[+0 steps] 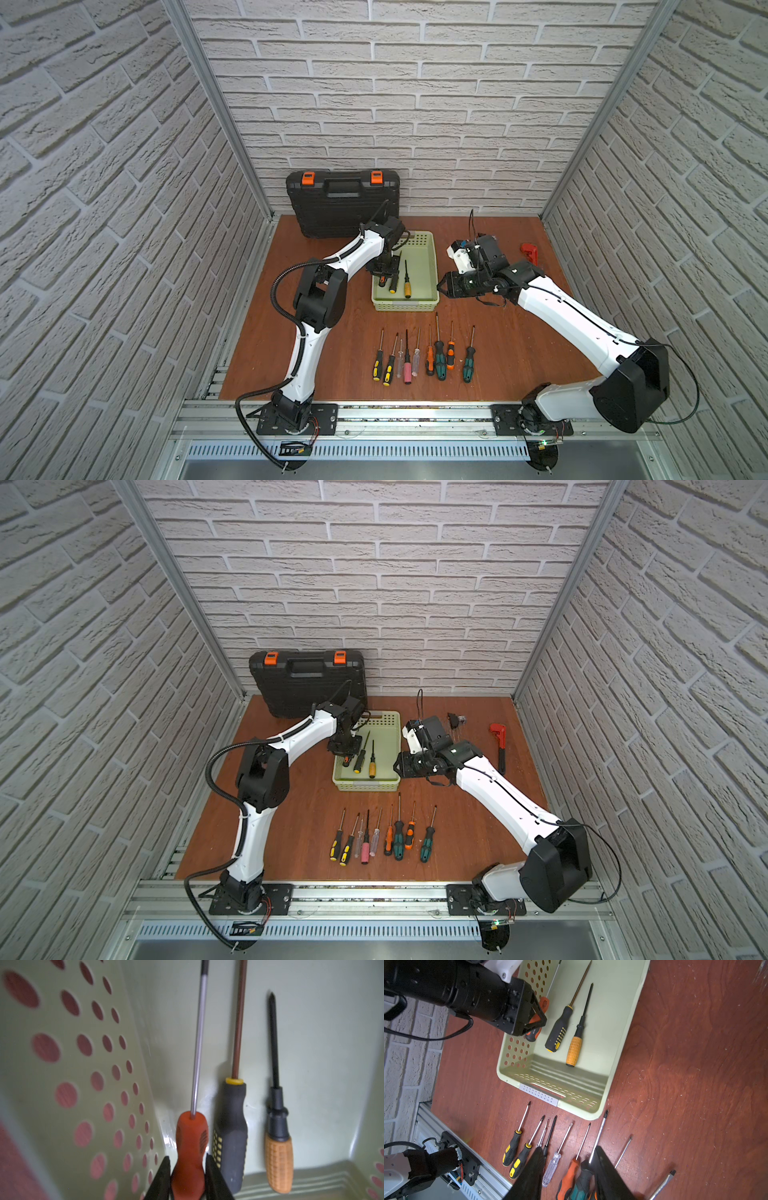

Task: Put the screwdriver in the bin
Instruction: Place the screwdriver in the bin.

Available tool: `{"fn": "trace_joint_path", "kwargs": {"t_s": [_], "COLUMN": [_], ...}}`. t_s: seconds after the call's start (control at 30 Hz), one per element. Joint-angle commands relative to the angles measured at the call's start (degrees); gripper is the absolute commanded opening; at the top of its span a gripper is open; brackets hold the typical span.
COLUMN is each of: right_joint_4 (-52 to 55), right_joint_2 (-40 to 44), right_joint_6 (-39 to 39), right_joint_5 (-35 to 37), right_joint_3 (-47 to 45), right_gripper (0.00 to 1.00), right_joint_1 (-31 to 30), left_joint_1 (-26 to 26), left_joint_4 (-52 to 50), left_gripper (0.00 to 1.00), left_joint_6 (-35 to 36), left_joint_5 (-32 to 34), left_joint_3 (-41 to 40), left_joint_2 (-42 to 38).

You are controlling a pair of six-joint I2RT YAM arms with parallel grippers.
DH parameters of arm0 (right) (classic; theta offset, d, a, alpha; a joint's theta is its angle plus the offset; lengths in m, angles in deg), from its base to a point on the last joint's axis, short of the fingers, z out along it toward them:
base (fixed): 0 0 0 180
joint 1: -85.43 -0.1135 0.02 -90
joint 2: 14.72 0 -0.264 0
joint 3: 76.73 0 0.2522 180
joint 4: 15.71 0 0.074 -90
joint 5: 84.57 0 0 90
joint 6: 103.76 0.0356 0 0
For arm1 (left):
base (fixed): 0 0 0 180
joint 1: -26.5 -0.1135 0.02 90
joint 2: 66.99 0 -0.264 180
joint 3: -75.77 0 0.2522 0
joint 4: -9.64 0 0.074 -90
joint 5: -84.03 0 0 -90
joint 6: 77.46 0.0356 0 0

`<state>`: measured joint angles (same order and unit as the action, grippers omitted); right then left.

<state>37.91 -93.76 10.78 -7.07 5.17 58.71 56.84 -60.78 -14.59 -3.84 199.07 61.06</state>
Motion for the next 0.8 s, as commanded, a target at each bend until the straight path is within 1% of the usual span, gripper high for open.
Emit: {"fn": "trace_joint_path", "kwargs": {"t_s": [0.0,0.23,0.4,0.6,0.63,0.77], "right_joint_4": [0.1,-0.3,-0.1,1.0,1.1,2.9], "right_joint_2": [2.6,2.0,1.3,0.7,0.9,2.5], "right_joint_6": [-1.1,-0.9,-1.1,-0.7,-0.5,-0.2], "right_joint_5": [0.4,0.2,0.4,1.0,1.0,1.8], "right_joint_3": [-0.7,-1.1,-1.1,-1.3,-1.5,-2.0], "right_gripper": [0.42,0.42,0.43,0.46,0.46,0.49], "right_joint_1": [0.1,0.1,0.2,0.1,0.1,0.1], "left_joint_1": [-0.3,-0.2,0.1,0.2,0.2,0.4], "left_joint_4": [1.4,2.8,4.3,4.8,4.8,4.6], "left_gripper": [0.08,0.08,0.09,0.14,0.17,0.35], "left_joint_6": [-1.1,-2.1,-2.6,-3.0,-3.0,-3.4], "left_joint_5": [-1.9,-3.0,-5.3,-5.4,-5.5,-5.1], "left_joint_3": [-1.3,-2.5,-4.8,-6.1,-6.1,-6.0], "left_joint_2": [1.9,2.2,1.1,0.4,0.3,-1.6]}}
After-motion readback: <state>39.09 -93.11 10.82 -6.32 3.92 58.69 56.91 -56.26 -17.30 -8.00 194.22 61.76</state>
